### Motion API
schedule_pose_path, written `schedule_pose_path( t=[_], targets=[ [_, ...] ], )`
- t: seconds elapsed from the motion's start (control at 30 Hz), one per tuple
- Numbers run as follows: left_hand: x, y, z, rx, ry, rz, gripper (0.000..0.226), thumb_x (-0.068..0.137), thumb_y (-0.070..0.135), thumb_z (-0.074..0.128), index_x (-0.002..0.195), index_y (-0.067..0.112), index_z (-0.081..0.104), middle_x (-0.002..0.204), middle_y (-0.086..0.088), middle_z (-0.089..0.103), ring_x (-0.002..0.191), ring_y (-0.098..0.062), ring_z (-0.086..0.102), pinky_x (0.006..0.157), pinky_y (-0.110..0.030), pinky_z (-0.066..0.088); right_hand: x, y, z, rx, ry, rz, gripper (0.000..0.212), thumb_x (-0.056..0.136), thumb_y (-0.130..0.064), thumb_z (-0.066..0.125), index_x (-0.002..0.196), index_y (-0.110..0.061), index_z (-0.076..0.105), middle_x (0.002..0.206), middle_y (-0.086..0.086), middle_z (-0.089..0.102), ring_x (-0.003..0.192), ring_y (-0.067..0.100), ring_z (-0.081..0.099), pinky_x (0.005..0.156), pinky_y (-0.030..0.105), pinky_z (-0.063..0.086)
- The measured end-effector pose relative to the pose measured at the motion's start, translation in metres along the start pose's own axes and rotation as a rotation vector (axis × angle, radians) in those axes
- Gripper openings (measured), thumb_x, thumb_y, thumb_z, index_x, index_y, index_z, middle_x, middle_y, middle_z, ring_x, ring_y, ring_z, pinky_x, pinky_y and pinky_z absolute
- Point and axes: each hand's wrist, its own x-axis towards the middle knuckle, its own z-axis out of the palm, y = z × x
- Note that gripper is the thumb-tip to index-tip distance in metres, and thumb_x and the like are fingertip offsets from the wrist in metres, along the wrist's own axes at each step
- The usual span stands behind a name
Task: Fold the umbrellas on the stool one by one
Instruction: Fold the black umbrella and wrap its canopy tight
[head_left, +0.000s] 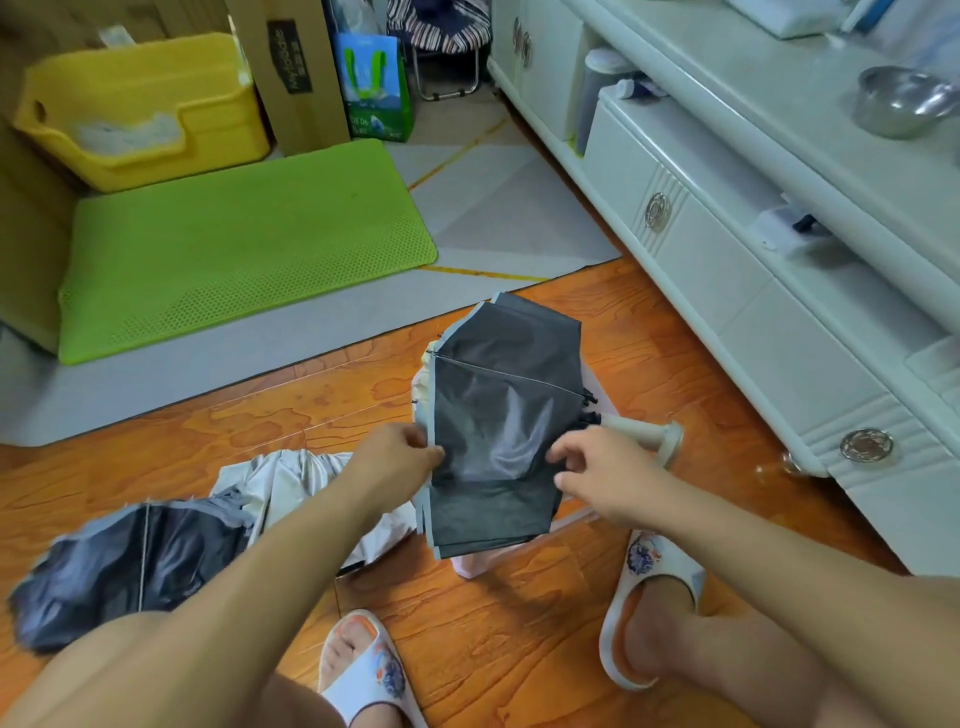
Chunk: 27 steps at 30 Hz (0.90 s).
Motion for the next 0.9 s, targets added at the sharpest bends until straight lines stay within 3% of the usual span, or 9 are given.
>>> schedule_pose_path(
  t=[0.13,0.2,0.3,0.43,0.53,0.63,0.7,0.8,0.9],
  targets=[
    [-0.011,0.007,-0.008,-0.359,0.014,0.125,0.028,0.100,0.025,0.060,0.089,0.000,0.064,0.083,-0.010,0.062,0.079,-0.021,0.053,0.075,-0.035,0.041,0.000,0.002,0.012,0.047,0.202,-0.169,0.046,0.085,-0.033,0.066,0.131,-0.031,0.062,0.112,-0.010,0.048,0.109,0.014,0.052,0.094,0.043,0.049],
    [-0.012,0.010,-0.011,-0.495,0.018,0.222,0.029,0.101,0.024,0.057,0.087,-0.001,0.059,0.083,-0.010,0.063,0.081,-0.020,0.055,0.084,-0.035,0.044,-0.003,0.002,0.010,0.076,0.317,-0.245,0.050,0.085,-0.028,0.069,0.134,-0.028,0.060,0.120,-0.010,0.050,0.118,0.014,0.049,0.097,0.039,0.048],
    [-0.008,0.014,-0.014,-0.578,0.048,0.296,0.027,0.101,0.027,0.057,0.078,0.013,0.056,0.079,-0.010,0.057,0.078,-0.022,0.050,0.084,-0.040,0.043,-0.002,0.001,0.006,0.061,0.382,-0.297,0.045,0.086,-0.019,0.074,0.129,-0.021,0.060,0.125,-0.007,0.057,0.122,0.013,0.049,0.103,0.031,0.042],
    [-0.003,0.018,-0.013,-0.667,0.047,0.271,0.025,0.105,0.024,0.052,0.086,0.011,0.059,0.083,-0.011,0.059,0.082,-0.023,0.054,0.087,-0.041,0.047,0.004,0.002,0.002,-0.013,0.360,-0.271,0.035,0.088,-0.025,0.076,0.121,-0.018,0.066,0.114,-0.003,0.065,0.112,0.017,0.053,0.098,0.035,0.046],
    [0.001,0.021,-0.010,-0.695,0.034,0.255,0.020,0.105,0.025,0.051,0.097,0.008,0.060,0.083,-0.011,0.061,0.081,-0.024,0.053,0.082,-0.042,0.044,0.004,-0.001,0.004,-0.045,0.381,-0.309,0.031,0.088,-0.029,0.076,0.116,-0.017,0.072,0.103,-0.003,0.064,0.104,0.018,0.051,0.091,0.033,0.043],
    [0.002,0.023,-0.009,-0.686,0.009,0.249,0.020,0.106,0.026,0.051,0.098,0.010,0.060,0.082,-0.010,0.061,0.076,-0.023,0.054,0.074,-0.037,0.045,0.005,-0.008,0.005,0.054,0.365,-0.320,0.019,0.089,-0.027,0.075,0.107,-0.021,0.076,0.094,-0.009,0.057,0.100,0.014,0.048,0.086,0.027,0.037],
    [0.003,0.025,-0.011,-0.689,0.010,0.256,0.019,0.106,0.026,0.050,0.098,0.011,0.059,0.085,-0.012,0.060,0.077,-0.023,0.055,0.075,-0.038,0.046,0.006,-0.011,0.001,0.150,0.376,-0.280,0.007,0.087,-0.022,0.077,0.091,-0.027,0.074,0.088,-0.013,0.056,0.095,0.012,0.050,0.081,0.026,0.036],
    [0.005,0.026,-0.015,-0.717,0.038,0.249,0.015,0.106,0.024,0.050,0.099,0.012,0.058,0.082,-0.010,0.063,0.075,-0.023,0.057,0.079,-0.040,0.046,0.005,-0.011,-0.001,0.251,0.433,-0.224,0.030,0.082,-0.019,0.082,0.071,-0.034,0.058,0.083,-0.014,0.060,0.088,0.012,0.054,0.077,0.030,0.041],
    [0.006,0.025,-0.015,-0.750,0.015,0.220,0.020,0.105,0.023,0.051,0.104,0.006,0.062,0.097,-0.018,0.067,0.085,-0.029,0.059,0.084,-0.045,0.047,0.000,-0.010,0.003,0.316,0.476,-0.183,0.034,0.079,-0.018,0.084,0.069,-0.032,0.054,0.090,-0.009,0.066,0.088,0.008,0.060,0.080,0.032,0.051]
  ],
)
